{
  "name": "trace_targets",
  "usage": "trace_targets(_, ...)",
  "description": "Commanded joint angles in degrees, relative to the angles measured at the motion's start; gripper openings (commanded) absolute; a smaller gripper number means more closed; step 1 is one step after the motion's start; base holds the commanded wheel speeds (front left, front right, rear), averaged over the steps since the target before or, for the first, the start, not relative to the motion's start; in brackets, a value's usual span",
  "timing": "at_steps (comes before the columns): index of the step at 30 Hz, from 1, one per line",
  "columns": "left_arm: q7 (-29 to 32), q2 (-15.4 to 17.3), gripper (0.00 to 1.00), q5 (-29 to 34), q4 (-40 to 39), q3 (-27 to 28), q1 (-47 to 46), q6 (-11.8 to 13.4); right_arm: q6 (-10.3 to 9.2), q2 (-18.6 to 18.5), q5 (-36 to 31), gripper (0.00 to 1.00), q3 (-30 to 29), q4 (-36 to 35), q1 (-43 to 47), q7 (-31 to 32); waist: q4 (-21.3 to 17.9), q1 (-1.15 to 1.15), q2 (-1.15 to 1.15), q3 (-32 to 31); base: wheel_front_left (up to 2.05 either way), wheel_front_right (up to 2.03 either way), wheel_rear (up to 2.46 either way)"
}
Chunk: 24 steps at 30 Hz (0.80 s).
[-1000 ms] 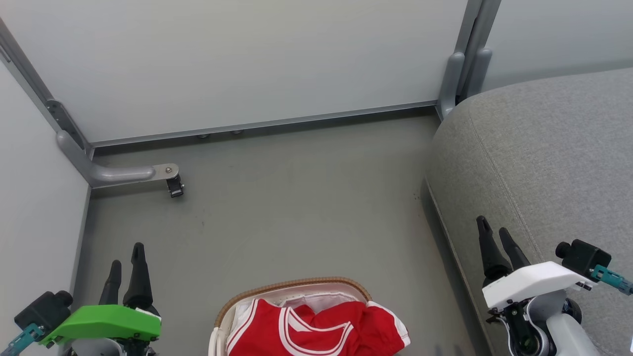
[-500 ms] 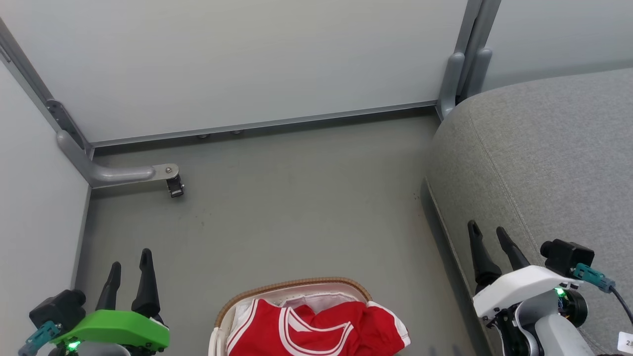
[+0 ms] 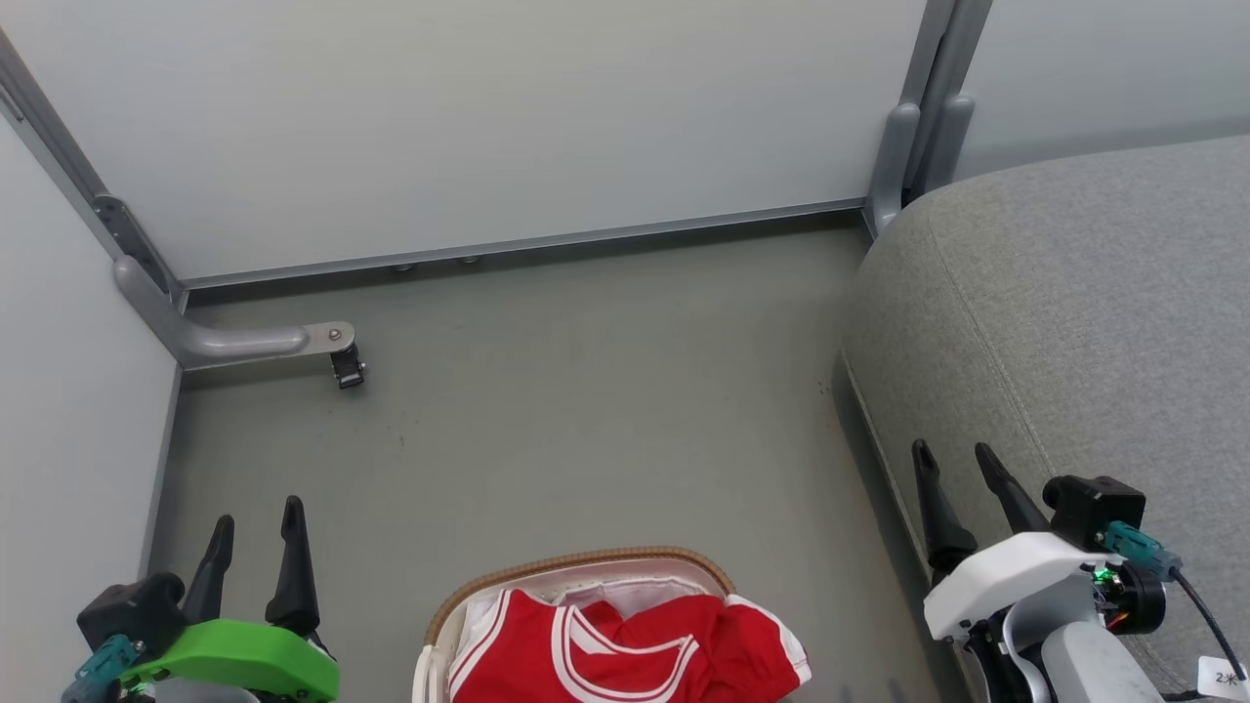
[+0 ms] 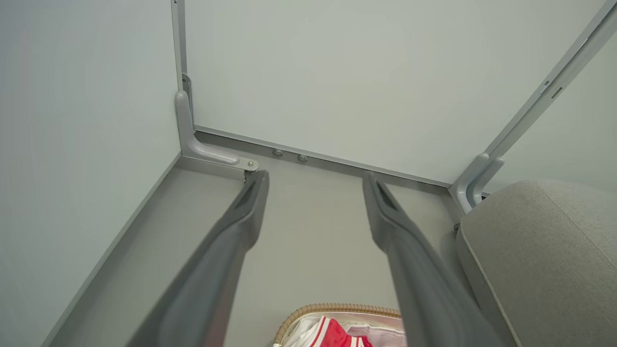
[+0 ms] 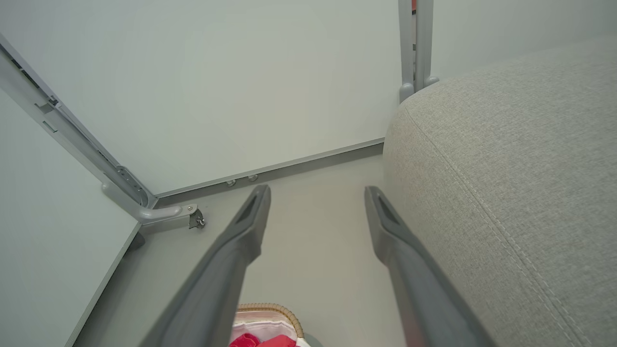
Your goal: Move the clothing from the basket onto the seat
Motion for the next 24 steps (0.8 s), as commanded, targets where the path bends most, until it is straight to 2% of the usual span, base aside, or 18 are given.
trace_targets(1,-0.6,0.6,1.0,1.7,-0.3,0.2,0.7,0.0,0.01,-0.2,-1.8,1.0,0.1,0.2,-0.9,-0.6,0.0,0.0,0.0,0.0,0.0,0.0,0.0)
trace_targets(24,-3.4,0.4,1.0,11.1,0.4,0.0,1.3,0.0,0.02,-0.3,-12.7,1.0,1.1,2.9,-1.1,-3.3,-0.1,0.0,0.0,0.0,0.0,0.0,0.0)
